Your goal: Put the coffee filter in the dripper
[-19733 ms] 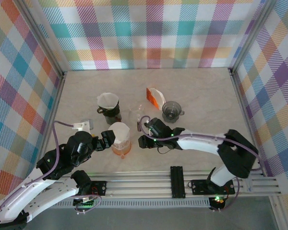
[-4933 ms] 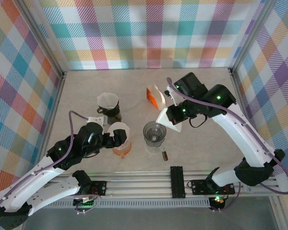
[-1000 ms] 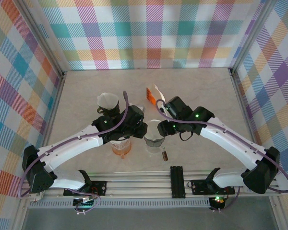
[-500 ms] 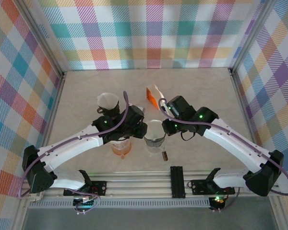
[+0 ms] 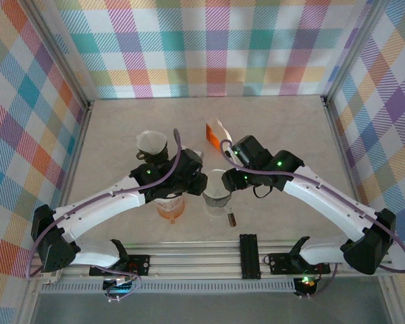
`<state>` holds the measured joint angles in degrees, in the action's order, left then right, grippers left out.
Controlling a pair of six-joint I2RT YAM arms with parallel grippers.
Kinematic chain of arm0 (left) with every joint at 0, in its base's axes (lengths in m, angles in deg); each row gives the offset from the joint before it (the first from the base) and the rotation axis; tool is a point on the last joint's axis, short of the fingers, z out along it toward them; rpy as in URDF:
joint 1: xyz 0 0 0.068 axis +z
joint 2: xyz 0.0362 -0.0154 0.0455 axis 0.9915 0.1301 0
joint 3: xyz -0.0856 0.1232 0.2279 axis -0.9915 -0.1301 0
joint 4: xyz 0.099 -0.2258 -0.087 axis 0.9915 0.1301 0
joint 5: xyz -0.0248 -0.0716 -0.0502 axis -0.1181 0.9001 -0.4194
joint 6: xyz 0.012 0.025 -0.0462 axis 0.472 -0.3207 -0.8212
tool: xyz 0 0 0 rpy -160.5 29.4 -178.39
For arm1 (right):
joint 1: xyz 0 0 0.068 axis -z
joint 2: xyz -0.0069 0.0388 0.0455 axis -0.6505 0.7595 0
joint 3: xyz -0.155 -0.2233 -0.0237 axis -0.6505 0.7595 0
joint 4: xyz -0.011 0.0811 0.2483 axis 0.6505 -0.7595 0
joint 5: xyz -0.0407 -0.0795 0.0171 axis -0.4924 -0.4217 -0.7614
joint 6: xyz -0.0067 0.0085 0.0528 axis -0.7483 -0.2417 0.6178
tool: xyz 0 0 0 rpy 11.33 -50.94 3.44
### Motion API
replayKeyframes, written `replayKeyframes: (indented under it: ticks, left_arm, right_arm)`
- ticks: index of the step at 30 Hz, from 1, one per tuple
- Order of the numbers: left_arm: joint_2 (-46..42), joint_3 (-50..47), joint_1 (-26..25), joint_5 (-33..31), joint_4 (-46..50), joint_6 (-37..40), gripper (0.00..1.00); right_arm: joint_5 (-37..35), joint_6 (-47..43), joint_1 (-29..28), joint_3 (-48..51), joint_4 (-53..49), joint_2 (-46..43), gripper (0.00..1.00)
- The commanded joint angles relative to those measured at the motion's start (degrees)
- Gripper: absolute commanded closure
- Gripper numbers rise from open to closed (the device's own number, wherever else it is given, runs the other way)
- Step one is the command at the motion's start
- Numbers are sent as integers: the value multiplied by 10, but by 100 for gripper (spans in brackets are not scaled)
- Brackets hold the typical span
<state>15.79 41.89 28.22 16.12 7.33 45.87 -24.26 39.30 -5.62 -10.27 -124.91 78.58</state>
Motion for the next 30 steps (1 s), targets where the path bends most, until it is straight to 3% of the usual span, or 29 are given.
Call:
replayKeyframes:
  ticks: [1,6,30]
  left_arm:
    - [3,-9,-4,-8,-5,-5,67]
    - [3,-12,-4,-7,-6,-6,67]
    - [-1,-17,-4,-6,-12,-11,62]
  right_arm:
    - [13,2,-5,-12,11,14,38]
    - [29,13,-5,-6,37,38,29]
    - [29,39,-2,58,86,108,28]
